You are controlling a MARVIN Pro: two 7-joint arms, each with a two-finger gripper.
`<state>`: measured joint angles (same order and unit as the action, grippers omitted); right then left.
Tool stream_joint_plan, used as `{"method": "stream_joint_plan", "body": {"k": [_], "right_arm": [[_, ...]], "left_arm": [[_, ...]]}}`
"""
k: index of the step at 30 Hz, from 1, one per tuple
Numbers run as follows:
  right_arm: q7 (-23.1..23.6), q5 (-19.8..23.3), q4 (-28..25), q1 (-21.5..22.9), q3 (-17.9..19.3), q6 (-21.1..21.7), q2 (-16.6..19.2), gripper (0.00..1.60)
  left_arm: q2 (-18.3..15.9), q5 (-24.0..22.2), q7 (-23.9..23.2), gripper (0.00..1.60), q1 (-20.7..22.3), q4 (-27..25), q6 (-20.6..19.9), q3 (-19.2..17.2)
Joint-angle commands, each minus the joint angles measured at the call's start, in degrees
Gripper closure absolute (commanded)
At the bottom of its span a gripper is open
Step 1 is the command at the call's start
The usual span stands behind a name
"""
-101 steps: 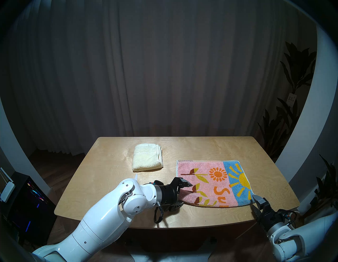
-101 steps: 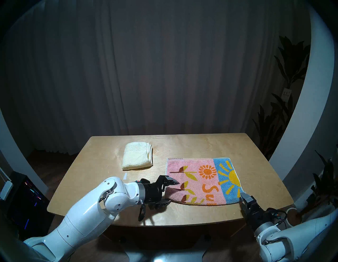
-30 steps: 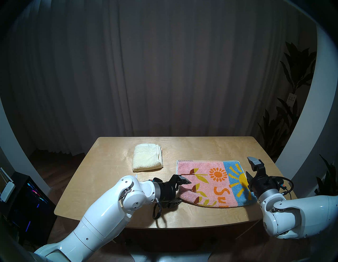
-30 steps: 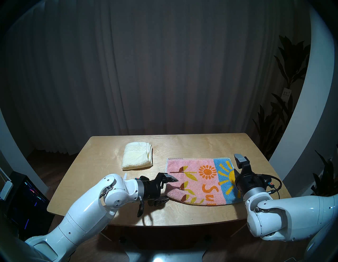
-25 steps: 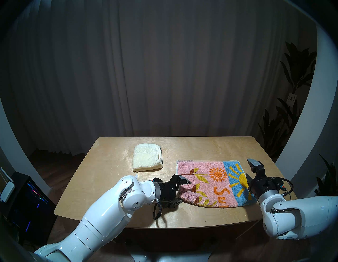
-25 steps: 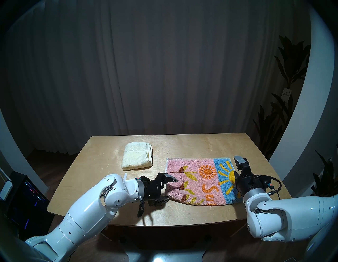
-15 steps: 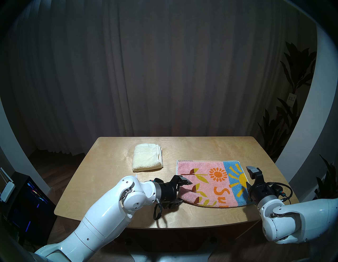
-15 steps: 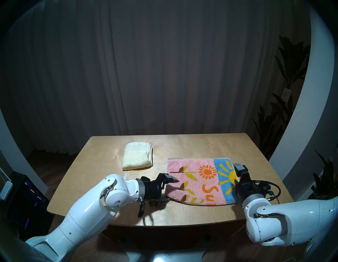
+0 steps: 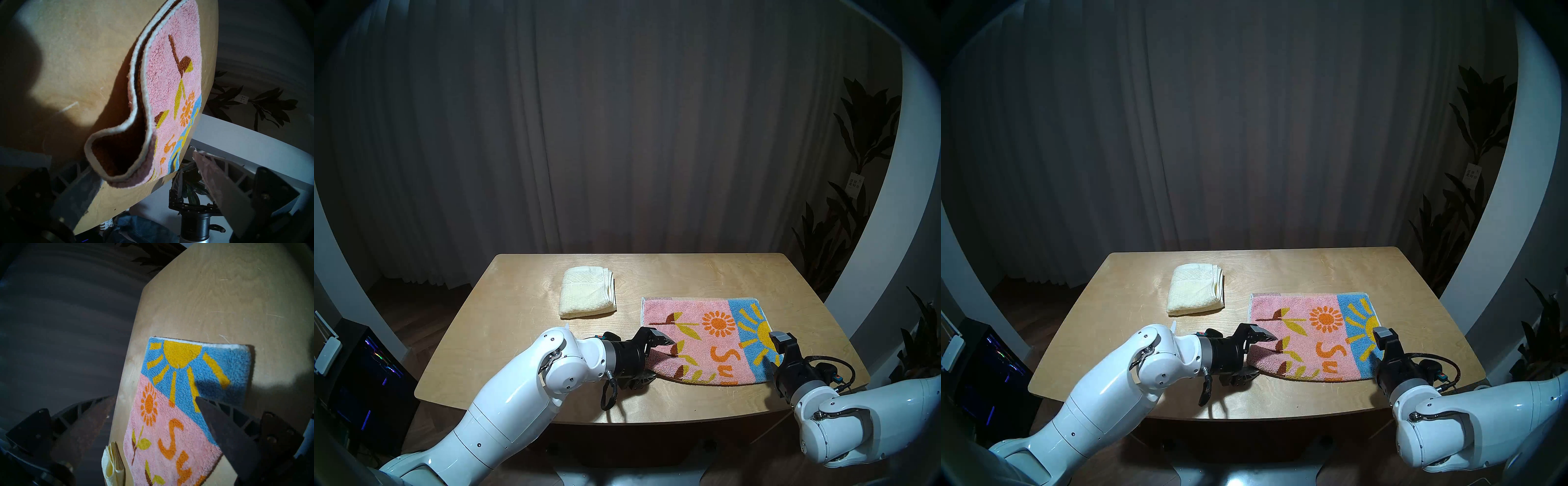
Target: Fold each towel twice and stack them on table
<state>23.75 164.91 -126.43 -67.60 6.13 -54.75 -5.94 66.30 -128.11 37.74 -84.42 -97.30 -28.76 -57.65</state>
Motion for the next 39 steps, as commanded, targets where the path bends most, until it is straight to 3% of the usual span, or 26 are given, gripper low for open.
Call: {"method": "stream_joint_plan", "body": {"k": [1,20,29,39], "right_arm": [[-0.39,-0.08,-1.91,0.22,0.34,-0.25,0.11,0.00],[-4.99,-0.10,-2.57,-1.55,-1.34,-0.25,0.18,0.00],[-6.71,-0.34,-0.06,-2.21,-2.39,-0.25,0.19,0.00],[-7.00,-1.64,2.75,-0.87,-0.99,-0.25,0.19,0.00]], "left_arm": [[0.56,-0.15,-0.21,0.00,0.51,-0.62,-0.23,0.13],[1.17,-0.20,-0.26,0.00,0.61,-0.77,-0.93,1.09],[1.54,-0.19,-0.25,0.00,0.76,-0.75,-1.18,1.59],[1.72,-0.13,-0.22,0.00,0.98,-0.70,-1.27,1.84]]}}
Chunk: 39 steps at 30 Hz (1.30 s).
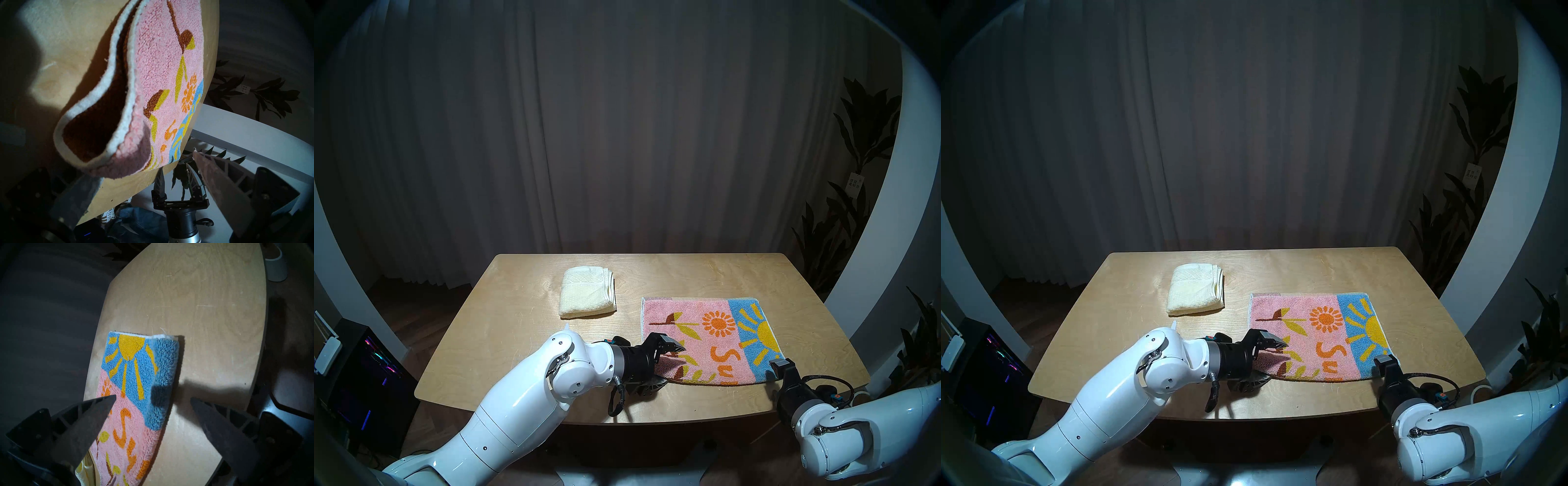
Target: Fold each towel twice and stack them on table
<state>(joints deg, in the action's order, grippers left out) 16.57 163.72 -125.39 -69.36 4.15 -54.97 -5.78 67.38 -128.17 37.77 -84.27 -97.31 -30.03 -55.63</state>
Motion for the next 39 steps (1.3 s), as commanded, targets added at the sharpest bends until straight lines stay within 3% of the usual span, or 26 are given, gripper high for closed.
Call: {"method": "stream_joint_plan", "body": {"k": [1,20,39], "right_arm": [[0.11,-0.54,2.02,1.04,1.14,-0.03,0.02,0.00],[-2.25,-1.62,7.98,2.92,2.85,-0.03,0.02,0.00],[-4.45,-2.53,4.87,3.49,2.95,-0.03,0.03,0.00]], "left_arm": [[0.66,-0.08,-0.25,0.00,0.85,-0.68,-0.01,-0.18],[0.91,0.03,-0.10,0.00,1.11,-0.14,-0.02,-0.39],[0.80,0.05,0.00,0.00,0.99,0.29,-0.10,-0.72]]}}
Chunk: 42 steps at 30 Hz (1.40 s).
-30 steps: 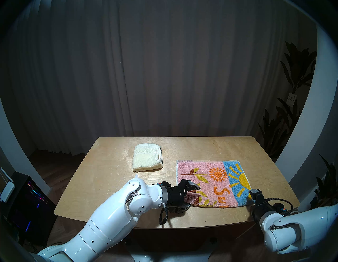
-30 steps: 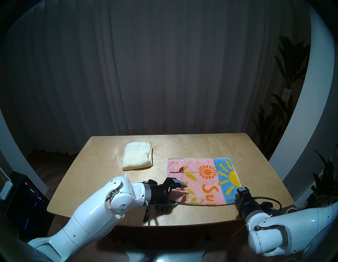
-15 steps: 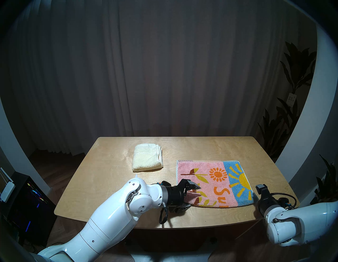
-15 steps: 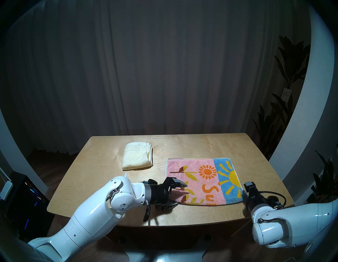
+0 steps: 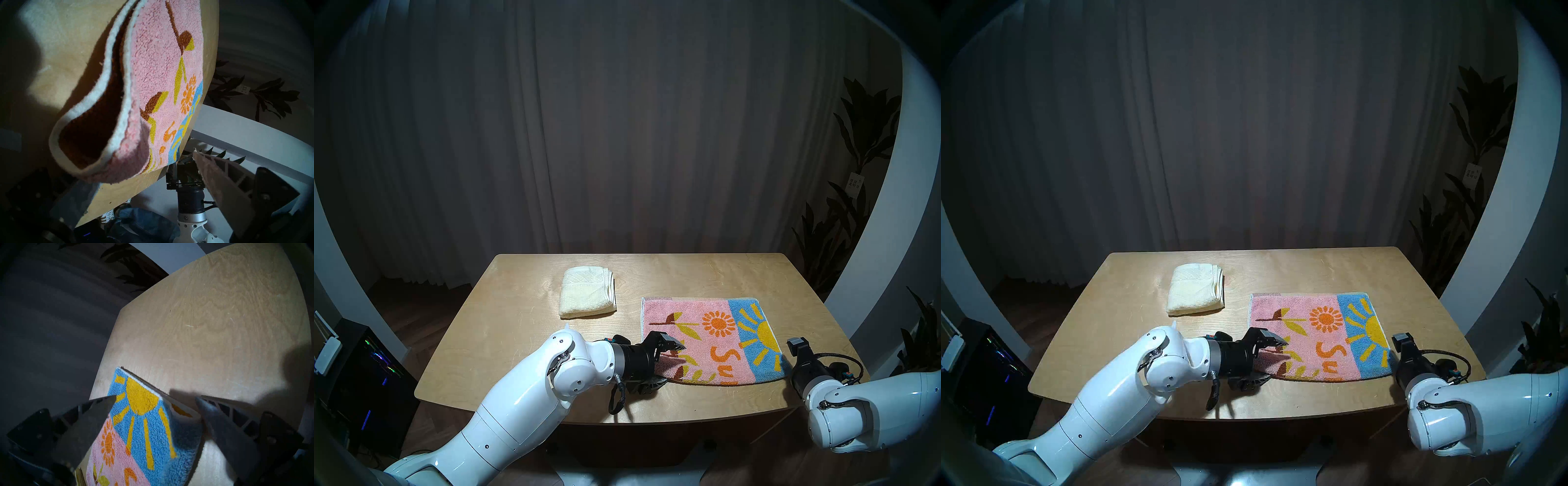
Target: Fold each towel twice and stack them on table
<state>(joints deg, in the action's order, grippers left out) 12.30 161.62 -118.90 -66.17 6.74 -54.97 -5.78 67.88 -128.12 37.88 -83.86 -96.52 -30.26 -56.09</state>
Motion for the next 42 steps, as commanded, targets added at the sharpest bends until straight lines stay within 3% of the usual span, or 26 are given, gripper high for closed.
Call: {"method": "stream_joint_plan", "body": {"k": [1,42], "right_arm": [[-0.30,-0.47,-1.77,0.27,0.32,-0.03,0.03,0.00],[-6.44,-2.18,-4.16,0.23,-0.55,-0.03,0.05,0.00]], "left_arm": [[0.28,0.00,-0.12,0.00,0.57,-0.48,0.13,-0.28],[0.69,0.08,0.03,0.00,0.51,-0.18,0.05,-0.32]]}}
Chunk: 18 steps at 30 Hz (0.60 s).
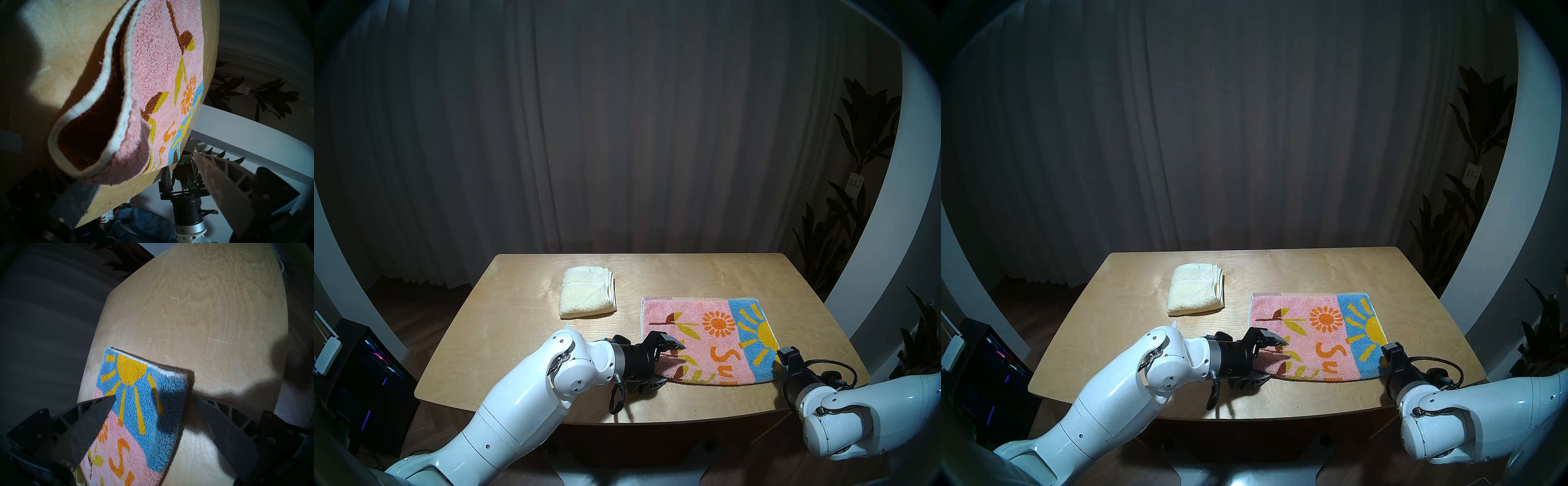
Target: Fold each towel twice and stack them on table
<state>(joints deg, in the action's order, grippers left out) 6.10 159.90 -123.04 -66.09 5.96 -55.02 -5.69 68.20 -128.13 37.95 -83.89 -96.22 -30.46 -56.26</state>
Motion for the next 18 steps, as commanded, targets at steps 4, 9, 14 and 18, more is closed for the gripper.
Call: {"method": "stream_joint_plan", "body": {"k": [4,9,14,18], "right_arm": [[-0.68,-0.97,-0.13,0.45,0.55,0.02,-0.04,0.00],[-1.10,-1.69,-0.34,0.95,1.01,0.02,-0.04,0.00],[-1.62,-2.22,-0.69,1.62,1.57,0.02,-0.04,0.00],[-2.07,-2.56,-0.93,1.90,1.84,0.02,-0.04,0.00]], "left_arm": [[0.38,0.13,0.01,0.00,0.61,-0.40,0.28,-0.20],[0.35,0.16,0.05,0.00,0.73,-0.35,0.32,-0.35],[0.31,0.18,0.08,0.00,0.85,-0.29,0.44,-0.55],[0.31,0.22,0.12,0.00,0.87,-0.16,0.64,-0.71]]}}
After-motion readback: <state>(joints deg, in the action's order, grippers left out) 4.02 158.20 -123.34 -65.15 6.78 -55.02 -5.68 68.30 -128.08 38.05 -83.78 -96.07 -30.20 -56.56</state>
